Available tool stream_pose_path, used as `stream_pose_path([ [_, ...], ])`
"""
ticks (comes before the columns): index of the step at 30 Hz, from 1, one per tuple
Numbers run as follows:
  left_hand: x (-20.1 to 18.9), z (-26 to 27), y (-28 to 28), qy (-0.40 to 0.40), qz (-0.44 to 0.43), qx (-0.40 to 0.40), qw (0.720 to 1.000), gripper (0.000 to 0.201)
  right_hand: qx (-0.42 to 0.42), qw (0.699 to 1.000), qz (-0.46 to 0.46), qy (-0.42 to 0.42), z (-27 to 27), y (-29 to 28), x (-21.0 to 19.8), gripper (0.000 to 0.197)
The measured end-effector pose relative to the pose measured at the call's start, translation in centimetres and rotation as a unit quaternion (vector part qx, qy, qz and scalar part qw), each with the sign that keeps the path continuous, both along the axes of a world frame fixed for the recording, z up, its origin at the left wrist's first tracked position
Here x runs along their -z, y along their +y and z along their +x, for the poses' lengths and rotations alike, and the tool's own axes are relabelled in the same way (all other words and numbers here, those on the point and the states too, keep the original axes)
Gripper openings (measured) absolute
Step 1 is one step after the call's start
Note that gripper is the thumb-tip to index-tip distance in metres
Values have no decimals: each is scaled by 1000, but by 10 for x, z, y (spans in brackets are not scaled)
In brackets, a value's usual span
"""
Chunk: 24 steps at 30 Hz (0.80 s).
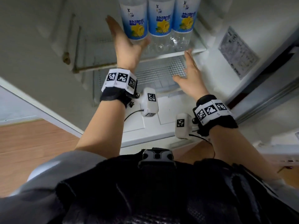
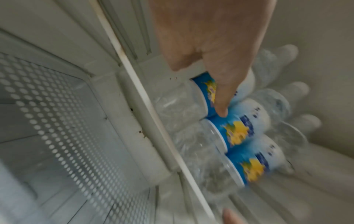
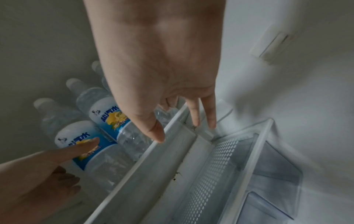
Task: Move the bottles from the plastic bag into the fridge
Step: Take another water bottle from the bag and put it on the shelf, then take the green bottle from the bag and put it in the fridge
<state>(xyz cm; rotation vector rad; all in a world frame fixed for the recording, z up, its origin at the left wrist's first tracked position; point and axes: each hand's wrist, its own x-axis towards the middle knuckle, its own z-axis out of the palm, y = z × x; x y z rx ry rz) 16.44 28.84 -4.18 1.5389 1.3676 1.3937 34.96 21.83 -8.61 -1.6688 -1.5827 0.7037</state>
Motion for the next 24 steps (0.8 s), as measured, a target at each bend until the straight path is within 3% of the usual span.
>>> stream_pose_path([
  [3,5,22,-47,59,89,-62,992,92,0,998,15,60,3,-28,-3,53],
  [6,12,53,-103,10,180,-84,980,48,-14,993,48,109,13,-73,-9,30],
  [8,20,76,-142,-24,180,-59,982,25,1,989,52,139,24,-111,-9,27],
  [12,37,128,-214,-50,115,62,990,22,43,982,62,172,52,-204,-6,24],
  [17,55,191,-314,-49,111,191,974,21,154,977,74,130,100,-326,-2,18],
  [21,64,253,-383,-14,76,334,940,20,275,955,75,86,146,-425,3,21],
  [24,67,298,-422,42,36,462,885,24,372,925,61,45,181,-483,11,22],
])
